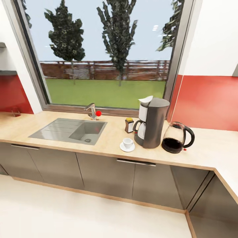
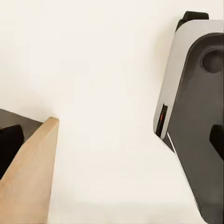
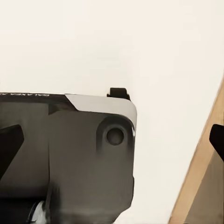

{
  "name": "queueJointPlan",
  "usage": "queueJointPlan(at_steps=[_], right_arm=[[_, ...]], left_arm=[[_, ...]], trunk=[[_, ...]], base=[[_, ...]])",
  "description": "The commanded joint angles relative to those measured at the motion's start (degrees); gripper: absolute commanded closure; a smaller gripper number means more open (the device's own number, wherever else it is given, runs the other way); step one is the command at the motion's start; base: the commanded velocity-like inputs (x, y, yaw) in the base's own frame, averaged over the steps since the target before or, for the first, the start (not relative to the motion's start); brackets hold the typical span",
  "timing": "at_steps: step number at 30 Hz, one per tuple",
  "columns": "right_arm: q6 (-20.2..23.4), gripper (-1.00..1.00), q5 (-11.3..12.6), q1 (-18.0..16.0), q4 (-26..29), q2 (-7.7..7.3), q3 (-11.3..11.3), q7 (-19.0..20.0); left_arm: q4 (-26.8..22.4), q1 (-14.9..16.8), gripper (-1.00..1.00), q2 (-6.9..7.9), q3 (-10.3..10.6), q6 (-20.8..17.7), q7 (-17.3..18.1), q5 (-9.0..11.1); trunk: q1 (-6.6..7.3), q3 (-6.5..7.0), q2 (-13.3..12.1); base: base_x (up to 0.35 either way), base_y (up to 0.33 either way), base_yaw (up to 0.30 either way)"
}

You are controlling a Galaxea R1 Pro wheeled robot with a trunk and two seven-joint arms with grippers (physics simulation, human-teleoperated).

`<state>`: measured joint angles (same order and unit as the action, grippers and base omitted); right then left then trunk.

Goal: Set up a coffee station on the kitchen countertop: keep the coffee maker on the countertop, move the bottle of coffee from the kitchen shelf to the counter next to the coffee maker, place a paper coffee filter on top of the coffee maker, put the saucer next to the coffee maker with the coffee cup on the saucer, and place the electric kettle next to the coffee maker.

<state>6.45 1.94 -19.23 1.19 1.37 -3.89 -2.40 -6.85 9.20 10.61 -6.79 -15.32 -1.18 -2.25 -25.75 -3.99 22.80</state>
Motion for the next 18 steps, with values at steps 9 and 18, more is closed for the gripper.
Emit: queueJointPlan(at_steps=[9, 18], right_arm=[[3.46, -1.0, 0.26, 1.98, 0.27, 1.73, -0.42, -0.2], [6.82, -1.0, 0.34, 2.01, 0.31, 1.84, -0.33, -0.38]], left_arm=[[-0.09, 0.03, -1.0, -0.79, 2.14, -4.4, -5.5, -0.14], [-0.09, 0.03, -1.0, -1.04, 2.22, -4.45, -6.27, -0.14]], trunk=[[-0.04, -0.12, 0.12], [-0.04, -0.12, 0.12]], base=[[0.0, 0.0, 0.009], [0.0, 0.0, 0.0]])
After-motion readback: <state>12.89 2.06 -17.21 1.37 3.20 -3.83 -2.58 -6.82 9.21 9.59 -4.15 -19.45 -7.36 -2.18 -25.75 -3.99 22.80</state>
